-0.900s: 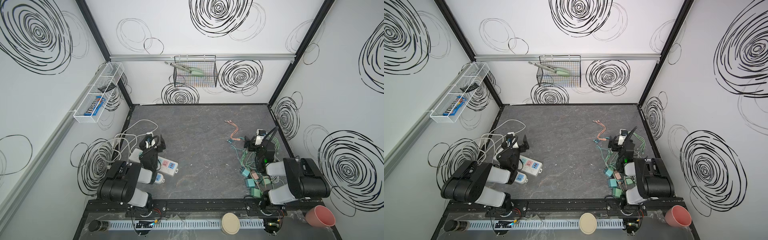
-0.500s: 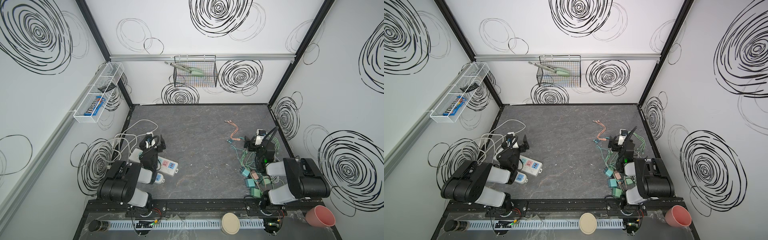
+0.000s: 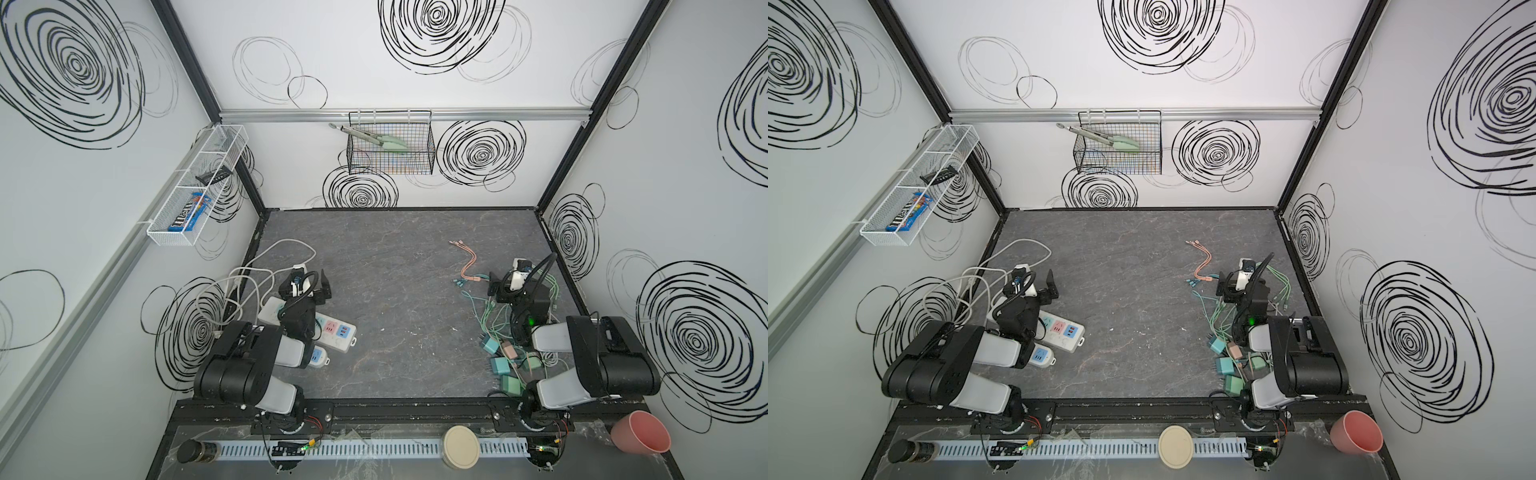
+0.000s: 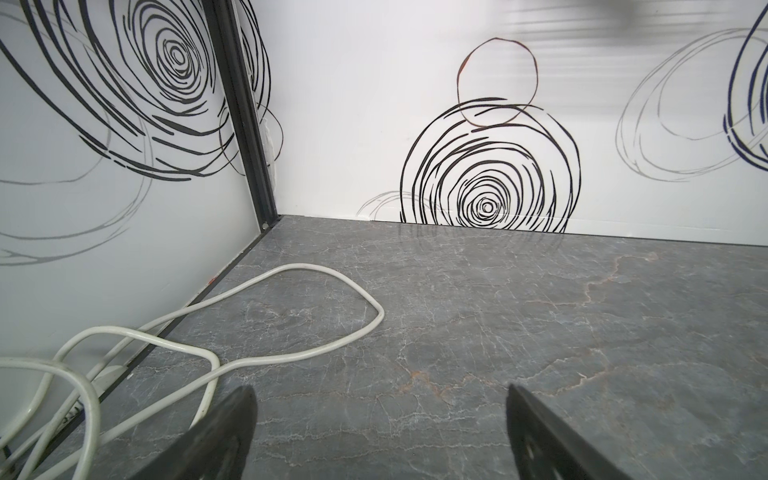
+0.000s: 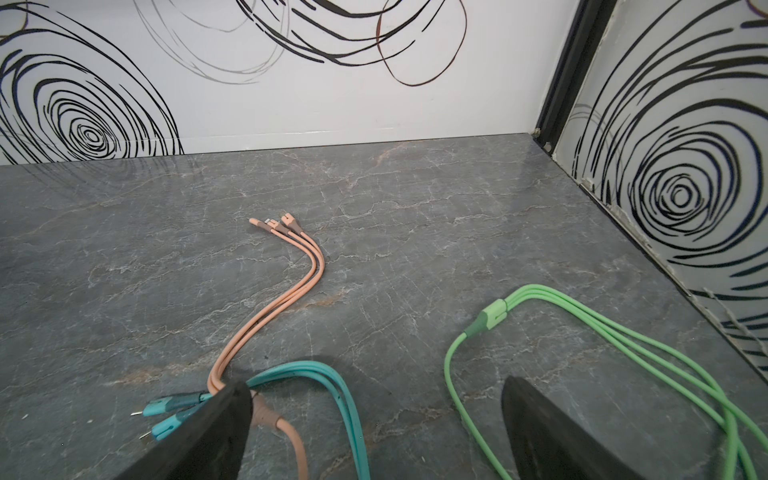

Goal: Insert the plug

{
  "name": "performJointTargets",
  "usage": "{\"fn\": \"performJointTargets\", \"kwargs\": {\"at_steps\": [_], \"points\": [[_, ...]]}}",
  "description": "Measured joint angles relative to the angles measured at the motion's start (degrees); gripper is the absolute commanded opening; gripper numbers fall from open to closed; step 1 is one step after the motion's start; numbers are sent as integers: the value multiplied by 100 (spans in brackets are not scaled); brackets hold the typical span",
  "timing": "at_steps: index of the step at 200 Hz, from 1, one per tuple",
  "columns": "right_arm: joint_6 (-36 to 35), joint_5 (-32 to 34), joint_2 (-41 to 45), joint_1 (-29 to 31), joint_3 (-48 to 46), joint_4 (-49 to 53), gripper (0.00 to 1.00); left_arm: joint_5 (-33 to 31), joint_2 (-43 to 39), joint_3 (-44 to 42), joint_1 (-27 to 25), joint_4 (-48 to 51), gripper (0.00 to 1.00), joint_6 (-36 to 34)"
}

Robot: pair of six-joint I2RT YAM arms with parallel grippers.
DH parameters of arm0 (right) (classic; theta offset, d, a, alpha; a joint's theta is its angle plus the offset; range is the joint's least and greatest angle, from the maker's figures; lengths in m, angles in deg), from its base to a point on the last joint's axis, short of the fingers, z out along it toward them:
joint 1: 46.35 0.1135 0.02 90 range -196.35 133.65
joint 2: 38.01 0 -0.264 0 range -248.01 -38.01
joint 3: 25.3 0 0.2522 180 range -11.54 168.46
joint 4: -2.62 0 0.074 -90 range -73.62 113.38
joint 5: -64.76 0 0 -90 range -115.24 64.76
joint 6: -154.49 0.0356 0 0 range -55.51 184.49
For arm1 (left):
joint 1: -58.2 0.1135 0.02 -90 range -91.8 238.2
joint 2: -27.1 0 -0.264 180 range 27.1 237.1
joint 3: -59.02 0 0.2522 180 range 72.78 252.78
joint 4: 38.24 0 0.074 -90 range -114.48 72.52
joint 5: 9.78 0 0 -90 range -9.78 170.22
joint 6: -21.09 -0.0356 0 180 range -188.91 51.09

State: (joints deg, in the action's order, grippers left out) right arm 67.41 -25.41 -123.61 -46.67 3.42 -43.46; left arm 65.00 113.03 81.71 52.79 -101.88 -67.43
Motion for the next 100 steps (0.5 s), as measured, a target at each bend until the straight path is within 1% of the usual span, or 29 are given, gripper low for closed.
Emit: {"fn": "performJointTargets", "kwargs": {"at_steps": [100], "points": [[0, -37, 0, -2, 0, 0, 97, 195, 0, 0, 109, 11, 96, 26]]}}
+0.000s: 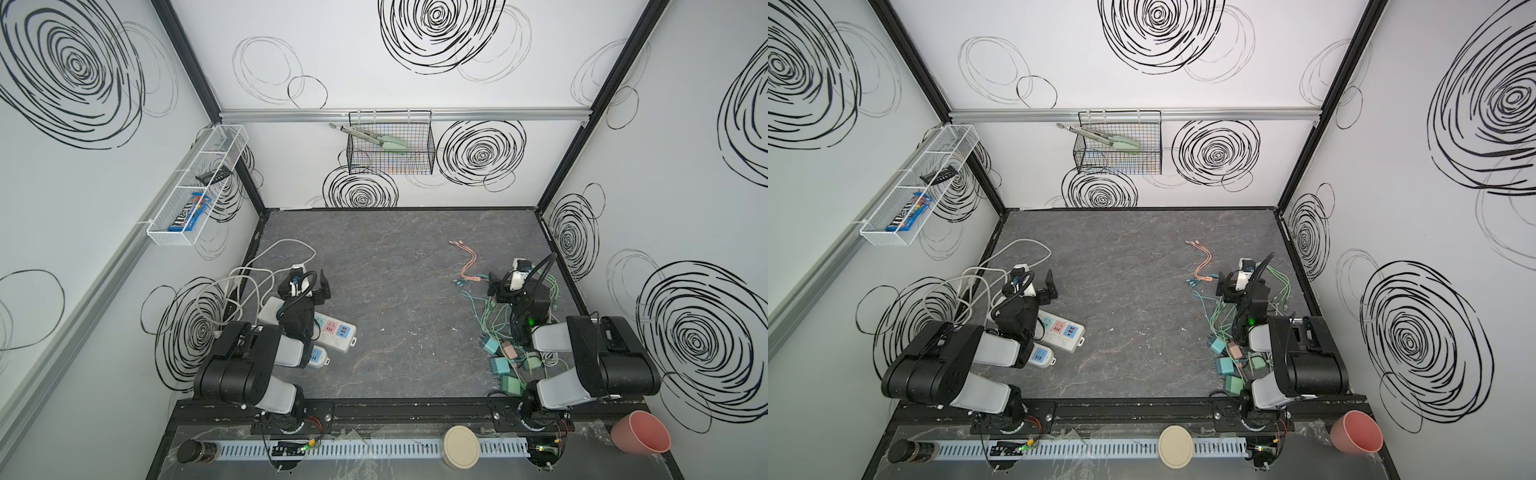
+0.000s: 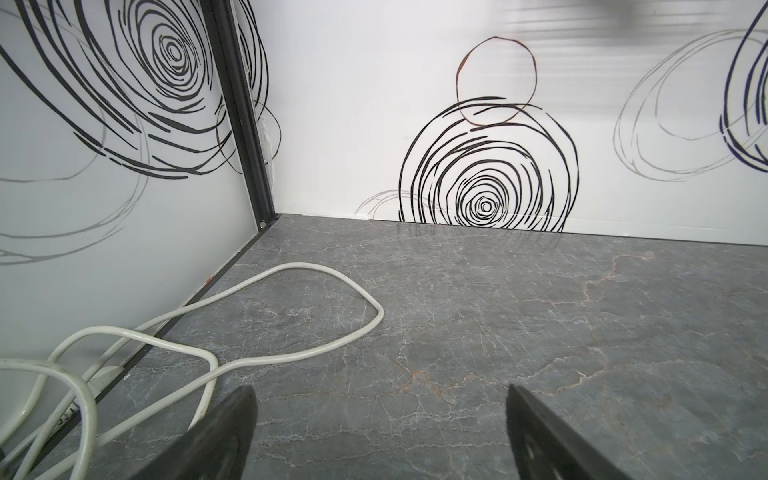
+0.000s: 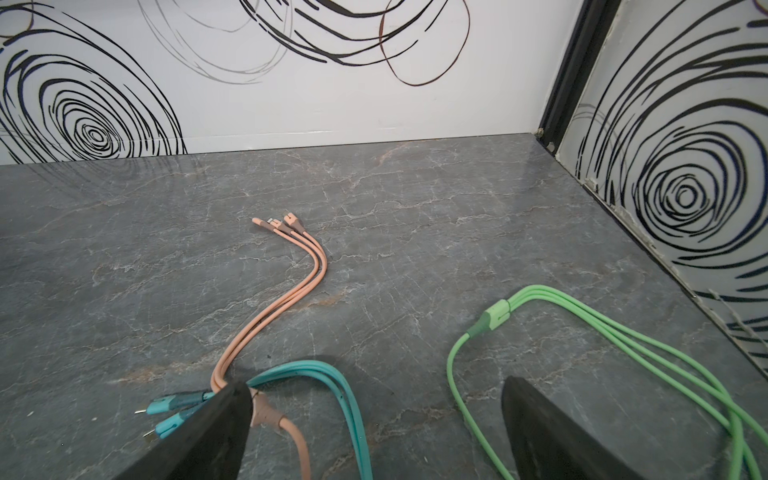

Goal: Insert the plug

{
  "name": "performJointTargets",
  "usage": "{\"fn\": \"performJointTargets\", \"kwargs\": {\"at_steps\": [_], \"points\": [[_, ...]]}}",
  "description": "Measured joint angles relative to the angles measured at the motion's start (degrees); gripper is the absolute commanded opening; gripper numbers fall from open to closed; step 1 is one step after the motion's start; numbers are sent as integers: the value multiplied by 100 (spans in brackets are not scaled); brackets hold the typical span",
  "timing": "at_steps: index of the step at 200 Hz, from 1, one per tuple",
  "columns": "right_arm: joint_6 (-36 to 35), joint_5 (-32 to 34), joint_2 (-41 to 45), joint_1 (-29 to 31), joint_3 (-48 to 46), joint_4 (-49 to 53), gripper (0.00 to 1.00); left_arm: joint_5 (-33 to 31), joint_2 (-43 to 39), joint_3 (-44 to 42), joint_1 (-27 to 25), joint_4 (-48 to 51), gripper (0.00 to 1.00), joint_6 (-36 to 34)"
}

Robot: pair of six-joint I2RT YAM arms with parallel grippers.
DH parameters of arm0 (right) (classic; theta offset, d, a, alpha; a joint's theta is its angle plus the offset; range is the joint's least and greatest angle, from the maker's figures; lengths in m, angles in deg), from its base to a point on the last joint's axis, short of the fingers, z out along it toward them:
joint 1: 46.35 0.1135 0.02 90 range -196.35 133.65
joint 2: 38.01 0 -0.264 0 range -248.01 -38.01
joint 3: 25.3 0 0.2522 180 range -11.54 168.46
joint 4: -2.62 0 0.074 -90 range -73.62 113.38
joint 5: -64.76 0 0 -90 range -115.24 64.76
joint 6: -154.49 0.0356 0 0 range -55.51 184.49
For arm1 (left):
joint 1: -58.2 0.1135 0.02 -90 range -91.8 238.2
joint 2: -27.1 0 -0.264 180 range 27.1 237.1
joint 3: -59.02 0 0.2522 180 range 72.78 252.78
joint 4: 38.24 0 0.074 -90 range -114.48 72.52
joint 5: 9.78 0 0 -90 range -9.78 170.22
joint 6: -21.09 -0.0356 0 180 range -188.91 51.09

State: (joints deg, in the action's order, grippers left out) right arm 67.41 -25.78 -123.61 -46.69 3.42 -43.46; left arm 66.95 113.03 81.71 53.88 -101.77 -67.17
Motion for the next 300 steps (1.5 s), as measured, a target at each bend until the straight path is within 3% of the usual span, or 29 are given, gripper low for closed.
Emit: {"fn": "performJointTargets", "kwargs": {"at_steps": [29, 54, 82, 112, 140, 179, 206, 224, 300], "points": [[0, -129, 39, -72, 63, 166, 97, -17, -35, -2, 0, 13, 96, 33], [92, -129, 234, -109, 826, 1366, 97, -210, -251, -129, -85, -133, 96, 33], [404, 66, 450, -111, 1720, 2295, 97, -1134, -387, -380, -785, -391, 96, -251], [1034, 98, 931, -116, 1788, 2938, 97, -2175, -1377, 83, -1145, 627, 96, -275], [1794, -326, 1165, -149, 1829, 3602, 97, -2739, -2079, 1266, -1209, 2365, 96, 669], [2457, -1582, 1338, -28, 1714, 4039, 97, -2083, -2120, 2837, -1604, 5283, 96, 2225], [2603, -2079, 1384, 214, 1526, 4406, 97, -1703, -1930, 3193, -2245, 7062, 96, 2953], [2597, -2186, 1456, 396, 1453, 4693, 97, -1381, -1906, 3211, -2398, 8067, 96, 3392], [2441, -2153, 1497, 662, 1749, 5053, 97, -138, -1952, 2907, -2979, 10091, 96, 4983]]}}
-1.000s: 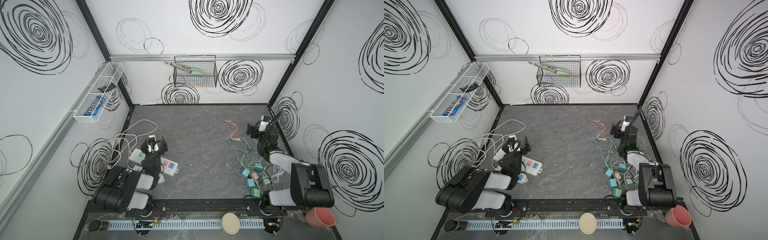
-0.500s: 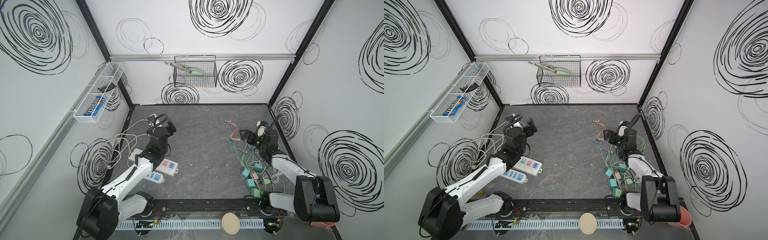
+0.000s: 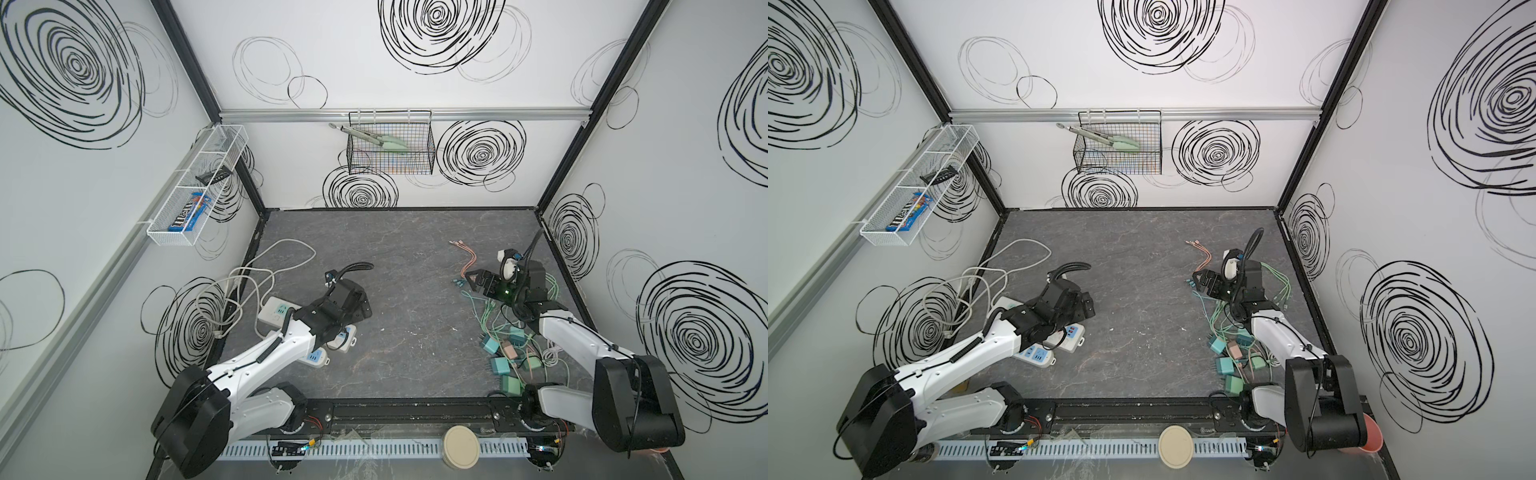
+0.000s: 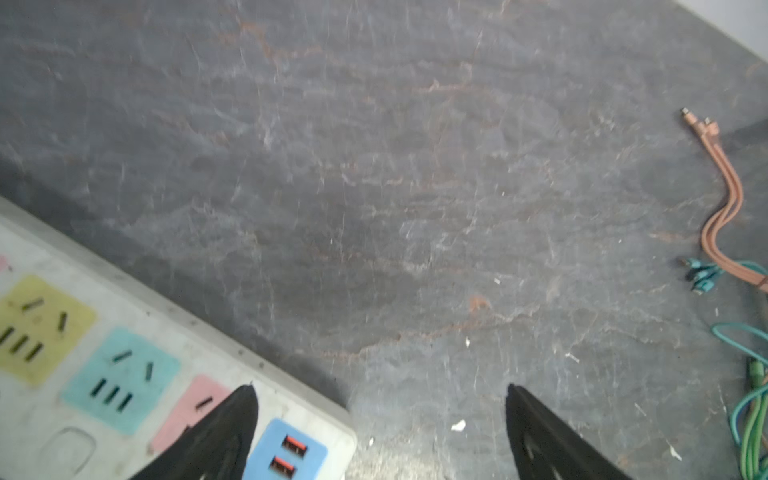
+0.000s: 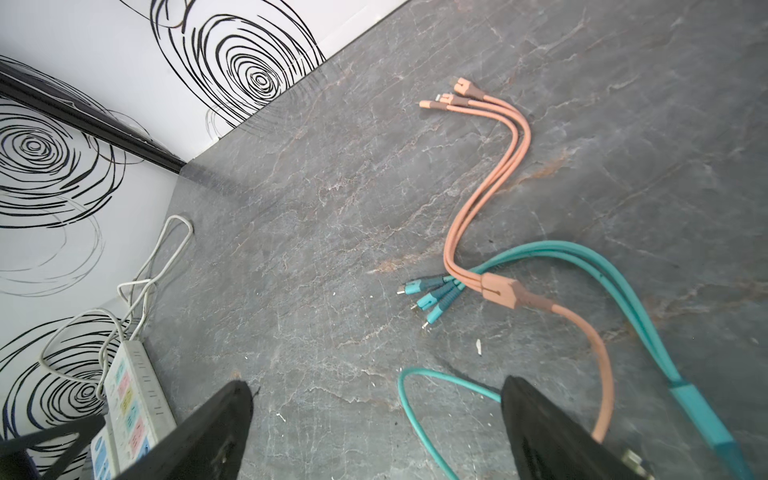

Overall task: Insert the plug
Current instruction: 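Lower the left gripper onto the white power strip's end and grasp it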

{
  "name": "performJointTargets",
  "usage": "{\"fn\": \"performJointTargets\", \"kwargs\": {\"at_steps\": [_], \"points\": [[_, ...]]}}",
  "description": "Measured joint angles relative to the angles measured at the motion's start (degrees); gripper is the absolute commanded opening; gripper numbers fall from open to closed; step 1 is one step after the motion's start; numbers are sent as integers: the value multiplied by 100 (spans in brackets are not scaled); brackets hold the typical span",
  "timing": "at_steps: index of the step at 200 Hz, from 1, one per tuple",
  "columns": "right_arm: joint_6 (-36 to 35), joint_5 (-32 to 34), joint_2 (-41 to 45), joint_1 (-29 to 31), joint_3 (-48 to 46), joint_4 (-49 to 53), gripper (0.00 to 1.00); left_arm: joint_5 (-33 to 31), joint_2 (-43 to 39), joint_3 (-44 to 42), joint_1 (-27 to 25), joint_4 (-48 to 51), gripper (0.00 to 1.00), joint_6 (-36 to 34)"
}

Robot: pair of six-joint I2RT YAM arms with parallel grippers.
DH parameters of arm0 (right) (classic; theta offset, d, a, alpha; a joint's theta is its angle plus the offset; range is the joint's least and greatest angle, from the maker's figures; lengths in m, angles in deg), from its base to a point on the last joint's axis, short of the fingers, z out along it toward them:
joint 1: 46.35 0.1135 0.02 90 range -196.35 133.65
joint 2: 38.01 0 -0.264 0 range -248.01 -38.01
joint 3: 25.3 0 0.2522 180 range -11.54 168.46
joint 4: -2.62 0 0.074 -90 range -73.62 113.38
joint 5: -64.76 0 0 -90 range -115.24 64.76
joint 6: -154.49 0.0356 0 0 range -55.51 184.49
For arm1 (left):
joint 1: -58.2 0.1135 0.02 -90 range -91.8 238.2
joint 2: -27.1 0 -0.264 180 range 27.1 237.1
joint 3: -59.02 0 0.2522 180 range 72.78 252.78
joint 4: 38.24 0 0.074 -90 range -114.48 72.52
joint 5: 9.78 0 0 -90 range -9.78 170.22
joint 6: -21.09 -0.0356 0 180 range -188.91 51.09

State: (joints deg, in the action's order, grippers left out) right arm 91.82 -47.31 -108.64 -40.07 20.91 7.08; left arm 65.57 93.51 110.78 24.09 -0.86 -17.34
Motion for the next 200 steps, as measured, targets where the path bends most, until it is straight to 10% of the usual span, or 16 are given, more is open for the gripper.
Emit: {"fn": "performJointTargets", "kwargs": {"at_steps": [72, 200], "points": [[-149, 234, -76, 286, 238, 188, 98, 367, 1329, 643, -433, 1276, 96, 1279], [-367, 522, -146, 520, 245, 476, 97, 361, 911, 507, -256, 1491, 96, 2022]]}}
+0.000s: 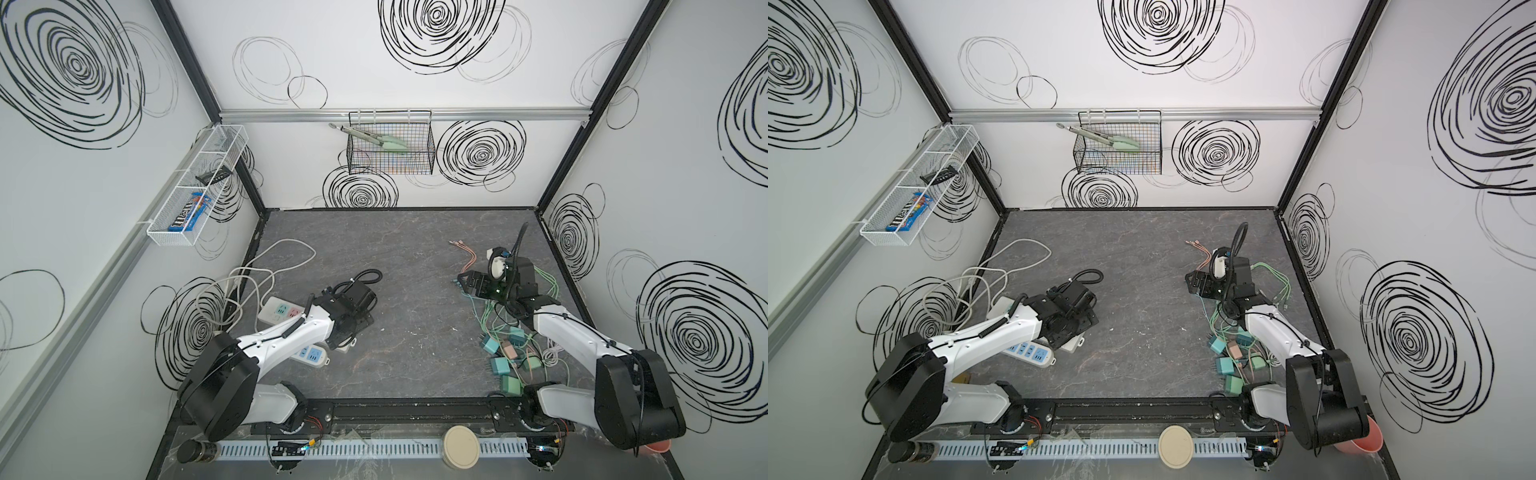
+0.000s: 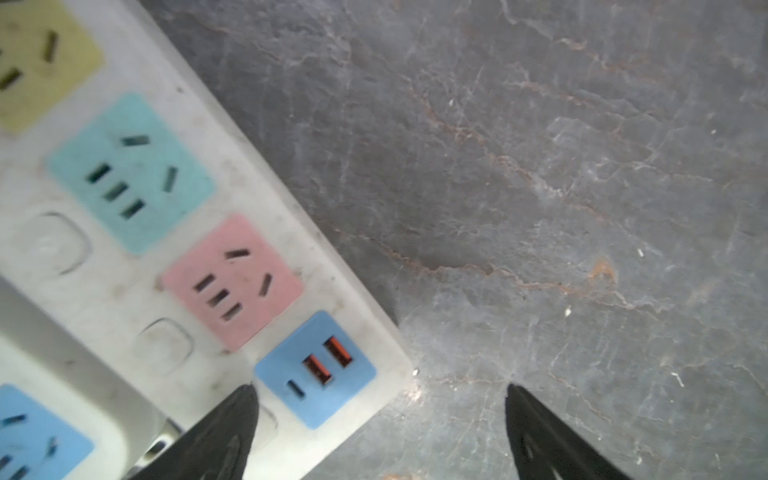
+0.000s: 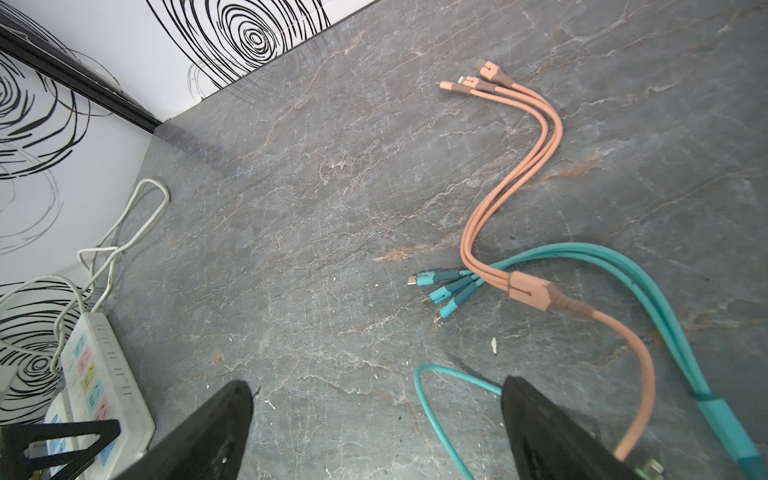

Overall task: Insert the plug
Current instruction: 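Lower the left gripper onto the white power strip's end and grasp it, then drag the white power strip farther from the robot with the left gripper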

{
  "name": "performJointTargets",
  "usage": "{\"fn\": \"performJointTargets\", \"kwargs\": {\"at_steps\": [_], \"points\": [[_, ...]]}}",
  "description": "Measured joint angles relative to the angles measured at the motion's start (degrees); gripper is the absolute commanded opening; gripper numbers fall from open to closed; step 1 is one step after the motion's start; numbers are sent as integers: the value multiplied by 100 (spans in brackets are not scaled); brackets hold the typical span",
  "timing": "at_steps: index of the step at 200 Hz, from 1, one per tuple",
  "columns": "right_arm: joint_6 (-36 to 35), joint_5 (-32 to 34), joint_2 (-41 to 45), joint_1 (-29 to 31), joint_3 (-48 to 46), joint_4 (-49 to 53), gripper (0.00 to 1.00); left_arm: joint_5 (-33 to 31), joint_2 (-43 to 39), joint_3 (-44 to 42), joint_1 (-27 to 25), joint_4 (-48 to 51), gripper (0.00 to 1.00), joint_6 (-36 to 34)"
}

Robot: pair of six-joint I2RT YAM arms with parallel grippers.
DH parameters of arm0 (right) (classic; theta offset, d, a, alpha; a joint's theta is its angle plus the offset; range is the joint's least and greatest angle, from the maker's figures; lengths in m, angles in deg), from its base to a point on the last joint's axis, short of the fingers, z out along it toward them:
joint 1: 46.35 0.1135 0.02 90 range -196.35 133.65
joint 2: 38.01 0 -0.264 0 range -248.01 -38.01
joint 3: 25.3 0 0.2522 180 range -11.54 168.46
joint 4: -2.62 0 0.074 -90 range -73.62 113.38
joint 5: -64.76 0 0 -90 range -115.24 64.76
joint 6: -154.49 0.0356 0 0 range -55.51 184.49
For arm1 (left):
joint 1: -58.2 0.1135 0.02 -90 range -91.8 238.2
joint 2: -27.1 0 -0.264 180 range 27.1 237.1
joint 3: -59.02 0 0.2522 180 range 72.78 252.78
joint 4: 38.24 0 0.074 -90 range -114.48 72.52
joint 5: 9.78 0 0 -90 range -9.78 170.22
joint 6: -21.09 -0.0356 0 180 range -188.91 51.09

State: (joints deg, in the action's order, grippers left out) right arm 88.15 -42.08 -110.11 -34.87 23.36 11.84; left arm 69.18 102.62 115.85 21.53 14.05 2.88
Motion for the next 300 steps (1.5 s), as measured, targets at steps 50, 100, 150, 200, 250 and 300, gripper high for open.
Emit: {"fn": "performJointTargets", "kwargs": {"at_steps": [50, 100, 150, 200, 250, 300], "points": [[-37, 79, -120, 105, 72, 85, 97, 295, -232, -446, -153, 24, 96, 199], [-87, 160, -177, 221, 234, 111, 97, 304, 483, -490, -142, -229, 98, 195], [-168, 282, -192, 260, 256, 177, 97, -188, 957, -223, -70, -293, 90, 70], [-214, 354, -192, 286, 256, 291, 97, -516, 1440, 179, -63, -516, 68, -140], [-258, 409, -192, 299, 256, 356, 97, -745, 2662, 1541, -629, -684, 75, -671], [-321, 487, -186, 323, 256, 404, 97, -785, 2929, 2426, -1082, -684, 95, -1084]]}}
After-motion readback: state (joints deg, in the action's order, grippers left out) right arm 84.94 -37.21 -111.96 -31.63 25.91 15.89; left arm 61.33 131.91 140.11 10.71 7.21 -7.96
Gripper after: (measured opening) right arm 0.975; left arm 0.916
